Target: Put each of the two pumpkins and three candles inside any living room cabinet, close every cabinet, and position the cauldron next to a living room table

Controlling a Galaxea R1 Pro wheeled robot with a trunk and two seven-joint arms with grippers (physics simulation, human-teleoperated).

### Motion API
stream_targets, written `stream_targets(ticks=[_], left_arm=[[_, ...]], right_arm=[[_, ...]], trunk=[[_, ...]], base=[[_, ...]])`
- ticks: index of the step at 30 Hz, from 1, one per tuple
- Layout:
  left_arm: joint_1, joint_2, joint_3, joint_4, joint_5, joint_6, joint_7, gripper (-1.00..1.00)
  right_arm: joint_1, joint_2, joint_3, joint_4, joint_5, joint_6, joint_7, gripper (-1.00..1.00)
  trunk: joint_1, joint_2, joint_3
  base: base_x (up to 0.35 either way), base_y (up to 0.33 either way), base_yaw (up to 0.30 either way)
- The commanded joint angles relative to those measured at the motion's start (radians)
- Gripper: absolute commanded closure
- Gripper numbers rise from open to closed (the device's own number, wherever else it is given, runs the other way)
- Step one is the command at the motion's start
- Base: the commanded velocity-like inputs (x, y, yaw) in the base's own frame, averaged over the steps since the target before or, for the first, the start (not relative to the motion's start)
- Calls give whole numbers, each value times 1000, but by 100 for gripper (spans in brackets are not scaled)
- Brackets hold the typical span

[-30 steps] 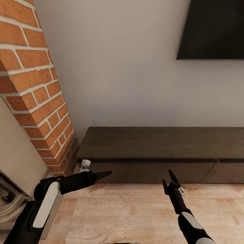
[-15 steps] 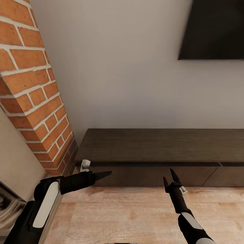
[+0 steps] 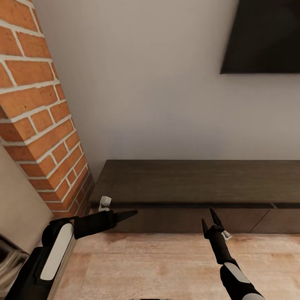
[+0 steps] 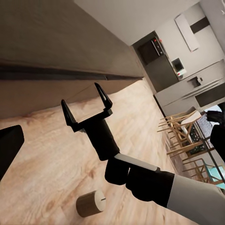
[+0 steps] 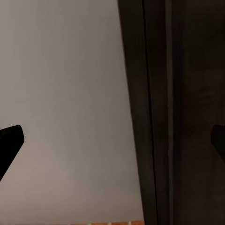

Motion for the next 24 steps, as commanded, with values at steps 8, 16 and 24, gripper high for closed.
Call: stream_targets(ticks=[8,16,24], left_arm=[[0,0,0,0,-1,2,-4,-100],[0,0,0,0,-1,2,-4,-100],[1,0,0,0,0,2,-4,-100]], right_arm=[[-1,2,0,1,-8,10,-3,-100],[-1,3,0,1,-8,10,-5,-100],[-1,3,0,1,-8,10,-5,-100]], trunk=[[1,-1,-12],[3,-2,-28],[3,-2,-28]], base=[[18,0,0],[1,0,0],[1,0,0]])
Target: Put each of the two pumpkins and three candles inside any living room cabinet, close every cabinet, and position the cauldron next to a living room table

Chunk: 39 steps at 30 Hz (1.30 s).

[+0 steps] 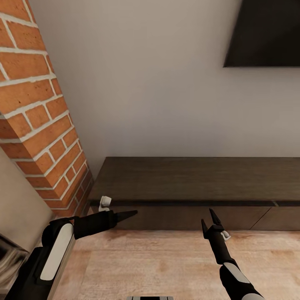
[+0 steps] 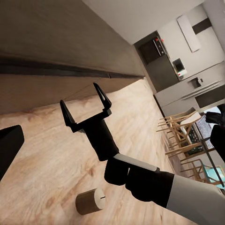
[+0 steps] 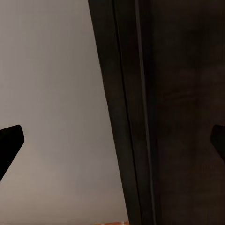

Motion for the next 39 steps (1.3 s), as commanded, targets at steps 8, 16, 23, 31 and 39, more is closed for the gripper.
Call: stream_targets(ticks=[8,16,23,31,39], left_arm=[[-2,0,-1,0,-1,2,-4,-100],[-2,0,-1,0,-1,2,-4,-100],[-1,0,0,0,-1,2,-4,-100],[0,0,0,0,-1,2,-4,-100],[0,0,-1,0,-1,2,-4,-100]], right_arm=[[-1,0,-1,1,-8,10,2,-100],[-1,-1,-1,1,-8,10,2,-100],[-1,0,-1,1,-8,10,2,-100],[-1,-1,-1,1,-8,10,1,-100],[-1,-1,1,1,-7,10,1,-100]], trunk=[[0,0,-1],[0,0,-1],[0,0,-1],[1,-1,-9],[2,-1,-20]], base=[[108,-5,0],[93,-61,0],[12,-8,0],[1,-1,0],[0,0,0]])
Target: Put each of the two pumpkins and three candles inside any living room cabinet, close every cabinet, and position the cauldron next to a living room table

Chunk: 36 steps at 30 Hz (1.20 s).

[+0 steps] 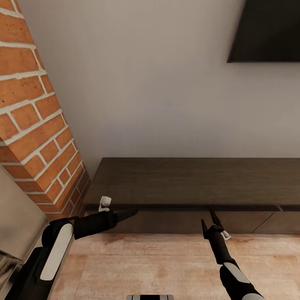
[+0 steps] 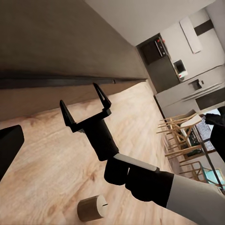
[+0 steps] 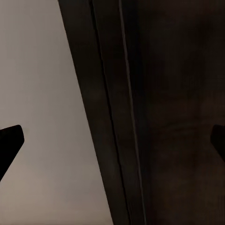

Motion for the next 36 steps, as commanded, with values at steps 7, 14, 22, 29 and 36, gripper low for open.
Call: stream_targets(ticks=[7,14,22,29,36], left_arm=[[-1,0,0,0,-1,2,-4,-100],[-1,0,0,0,-1,2,-4,-100],[-1,0,0,0,0,2,-4,-100],[-1,0,0,0,0,2,-4,-100],[-1,0,0,1,-1,2,-4,-100]], right_arm=[[-1,0,1,2,-8,10,2,-100],[-1,-1,1,2,-8,10,2,-100],[-1,-3,6,1,-7,10,3,-100],[-1,-3,9,1,-5,11,7,-100],[-1,-3,10,0,-5,11,7,-100]], trunk=[[2,-1,-20],[4,-2,-36],[4,-2,-36],[4,-2,-36],[4,-2,-36]], base=[[0,0,0],[0,0,0],[0,0,0],[0,0,0],[88,12,0]])
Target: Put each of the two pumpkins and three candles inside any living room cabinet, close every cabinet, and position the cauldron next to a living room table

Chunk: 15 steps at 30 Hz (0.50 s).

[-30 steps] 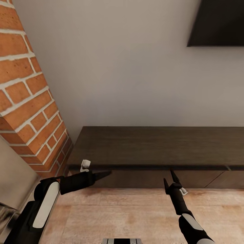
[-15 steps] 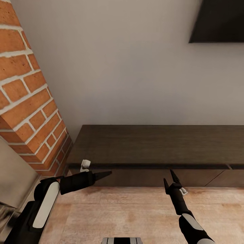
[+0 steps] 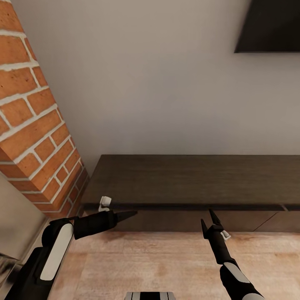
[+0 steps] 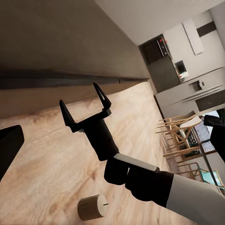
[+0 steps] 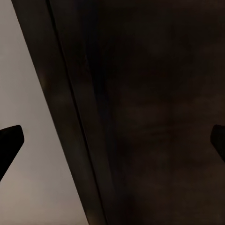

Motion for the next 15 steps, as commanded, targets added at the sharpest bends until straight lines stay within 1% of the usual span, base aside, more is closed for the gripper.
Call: stream_targets(ticks=[1,4,10,15], left_arm=[[-1,0,0,0,-1,2,-4,-100],[-1,0,0,1,-2,2,-4,-100],[-1,0,0,1,-2,2,-4,-100],[-1,0,0,1,-2,2,-4,-100]], right_arm=[[-1,0,-1,1,-8,10,2,-100],[-1,0,-1,1,-8,10,2,-100],[-1,2,0,1,-7,10,2,-100],[-1,3,0,1,-7,10,2,-100]], trunk=[[0,0,-1],[0,0,-1],[0,0,-1],[0,0,-1]], base=[[46,6,0],[30,3,0],[119,26,0],[33,7,0]])
